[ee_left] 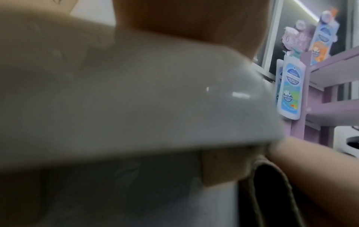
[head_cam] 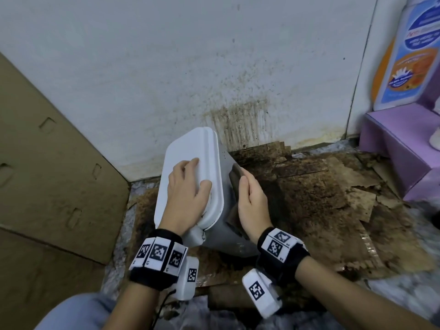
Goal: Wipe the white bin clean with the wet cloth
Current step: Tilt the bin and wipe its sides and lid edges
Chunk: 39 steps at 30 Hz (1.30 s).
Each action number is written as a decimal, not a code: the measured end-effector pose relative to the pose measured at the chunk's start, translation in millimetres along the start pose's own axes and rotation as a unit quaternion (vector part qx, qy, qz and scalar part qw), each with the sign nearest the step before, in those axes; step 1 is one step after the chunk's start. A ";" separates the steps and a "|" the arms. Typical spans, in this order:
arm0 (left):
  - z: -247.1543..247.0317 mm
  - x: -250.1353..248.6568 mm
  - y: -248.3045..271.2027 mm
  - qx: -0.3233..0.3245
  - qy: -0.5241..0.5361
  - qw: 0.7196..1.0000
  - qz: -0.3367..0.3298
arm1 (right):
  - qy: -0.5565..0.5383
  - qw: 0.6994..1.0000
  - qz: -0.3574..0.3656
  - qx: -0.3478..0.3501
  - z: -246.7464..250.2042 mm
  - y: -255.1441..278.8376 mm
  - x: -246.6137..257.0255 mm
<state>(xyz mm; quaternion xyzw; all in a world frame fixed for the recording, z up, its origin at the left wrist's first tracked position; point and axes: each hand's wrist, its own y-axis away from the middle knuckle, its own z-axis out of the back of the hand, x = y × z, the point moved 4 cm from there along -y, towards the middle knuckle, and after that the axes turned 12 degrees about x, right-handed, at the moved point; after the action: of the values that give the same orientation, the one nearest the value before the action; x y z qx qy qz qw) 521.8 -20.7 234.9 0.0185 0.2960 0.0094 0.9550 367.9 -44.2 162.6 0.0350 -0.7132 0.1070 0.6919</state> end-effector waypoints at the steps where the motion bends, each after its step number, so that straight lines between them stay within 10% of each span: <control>1: 1.0 2.6 -1.3 -0.007 0.003 1.000 0.000 | 0.002 1.000 0.010 0.006 -6.7 1.1 -1.3; 12: 3.9 21.9 -4.1 -0.051 -0.018 0.998 0.013 | 0.007 0.997 0.006 0.081 -57.9 14.4 6.8; 20: 12.4 42.2 0.4 -0.061 -0.019 0.998 0.028 | -0.211 0.971 -0.038 0.109 -67.5 16.4 -6.6; 27: 16.4 46.1 0.4 -0.057 0.000 0.998 0.026 | 0.148 0.976 0.107 0.115 -69.0 22.3 -24.7; 39: 15.2 46.7 -0.1 -0.025 -0.026 0.999 0.041 | 0.190 0.975 0.093 0.070 -71.4 18.8 -49.8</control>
<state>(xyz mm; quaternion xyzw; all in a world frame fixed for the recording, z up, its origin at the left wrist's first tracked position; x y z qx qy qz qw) 568.9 -20.0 221.0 0.0064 0.2694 0.0552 0.9614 436.0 -16.4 112.5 -0.0038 -0.5597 0.2254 0.7974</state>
